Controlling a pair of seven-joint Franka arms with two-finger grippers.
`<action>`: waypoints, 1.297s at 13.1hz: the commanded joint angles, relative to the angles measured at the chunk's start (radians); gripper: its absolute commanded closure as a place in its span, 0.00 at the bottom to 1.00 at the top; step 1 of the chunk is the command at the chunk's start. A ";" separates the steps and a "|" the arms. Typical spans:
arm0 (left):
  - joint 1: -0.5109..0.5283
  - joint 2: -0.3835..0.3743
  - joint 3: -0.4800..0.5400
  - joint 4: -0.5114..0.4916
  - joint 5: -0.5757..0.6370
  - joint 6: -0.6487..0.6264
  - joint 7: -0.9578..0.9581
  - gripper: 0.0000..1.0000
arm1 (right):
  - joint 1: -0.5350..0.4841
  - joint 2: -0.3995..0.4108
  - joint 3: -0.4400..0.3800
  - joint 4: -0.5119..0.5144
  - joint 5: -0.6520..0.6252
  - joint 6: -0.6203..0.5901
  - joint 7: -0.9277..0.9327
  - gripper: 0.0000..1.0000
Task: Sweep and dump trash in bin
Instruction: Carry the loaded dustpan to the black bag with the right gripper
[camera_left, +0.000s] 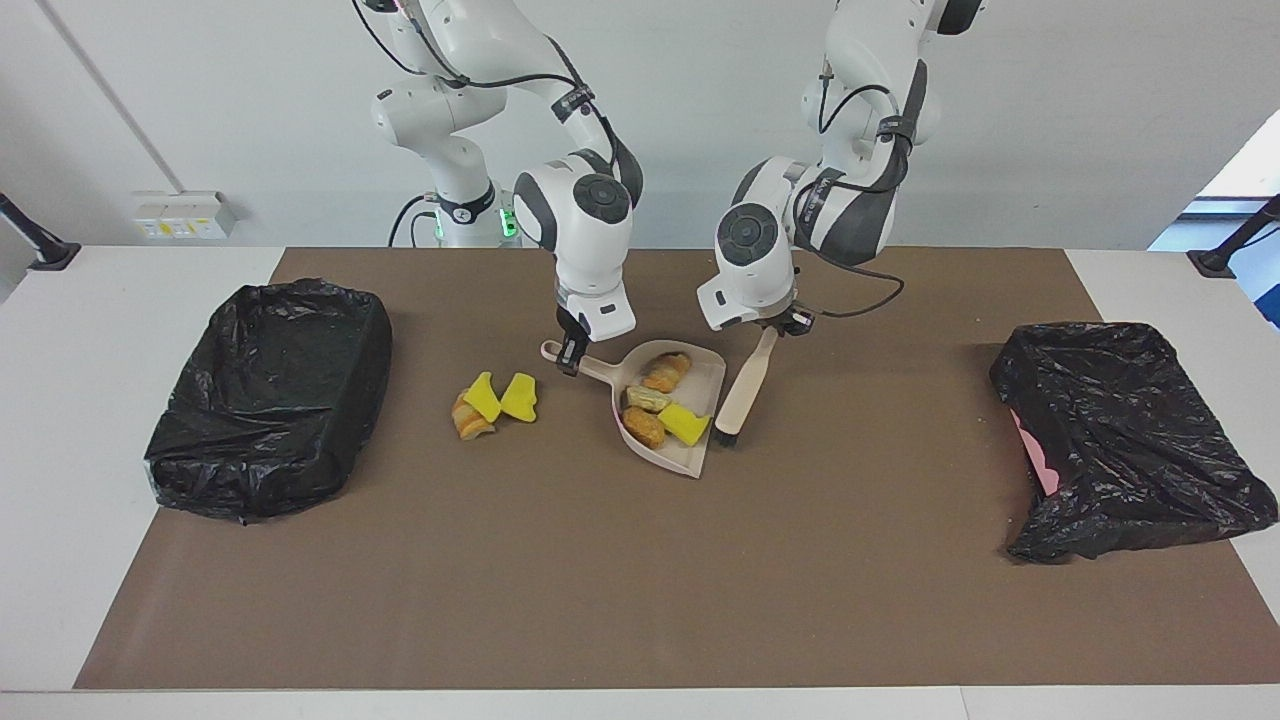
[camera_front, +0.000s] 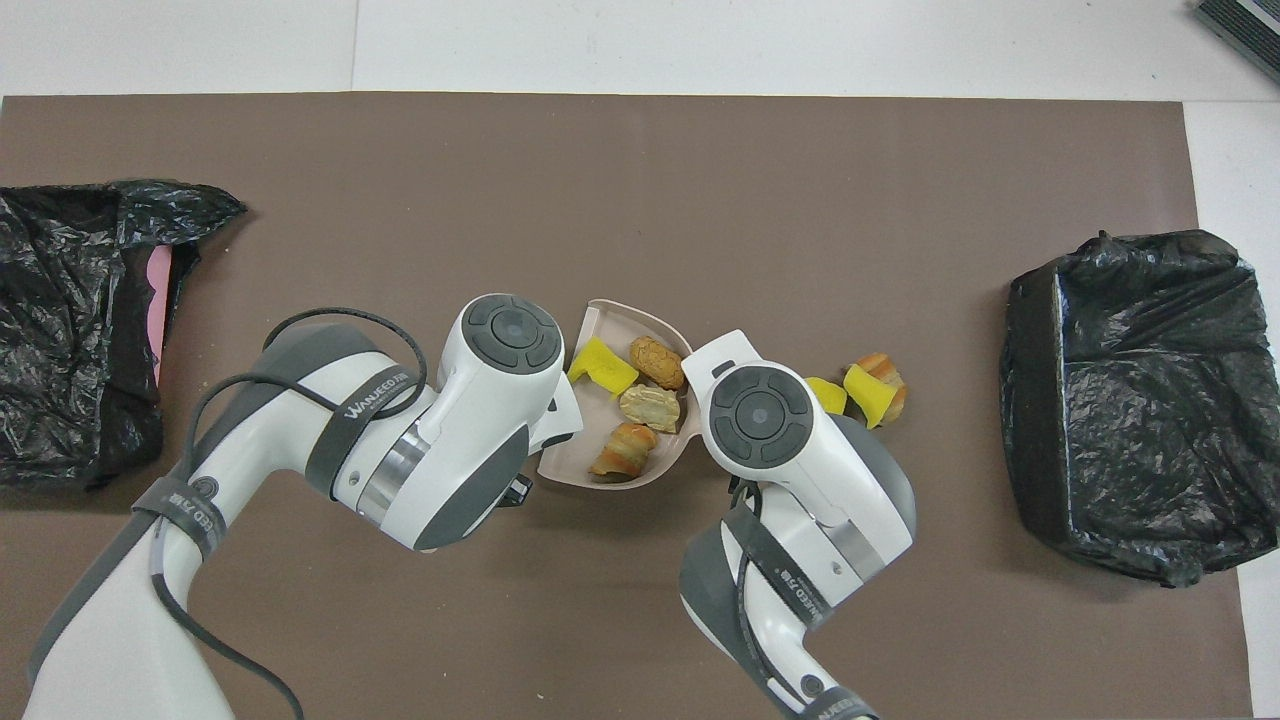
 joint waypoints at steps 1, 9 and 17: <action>0.000 -0.058 0.004 -0.063 -0.016 0.000 -0.102 1.00 | -0.012 -0.012 0.005 -0.024 -0.023 -0.001 0.003 1.00; -0.035 -0.108 -0.002 -0.140 -0.169 0.013 -0.414 1.00 | -0.196 -0.163 0.005 0.018 -0.042 -0.141 -0.245 1.00; -0.284 -0.301 -0.002 -0.433 -0.376 0.255 -0.596 1.00 | -0.568 -0.365 -0.012 0.098 -0.028 -0.368 -0.627 1.00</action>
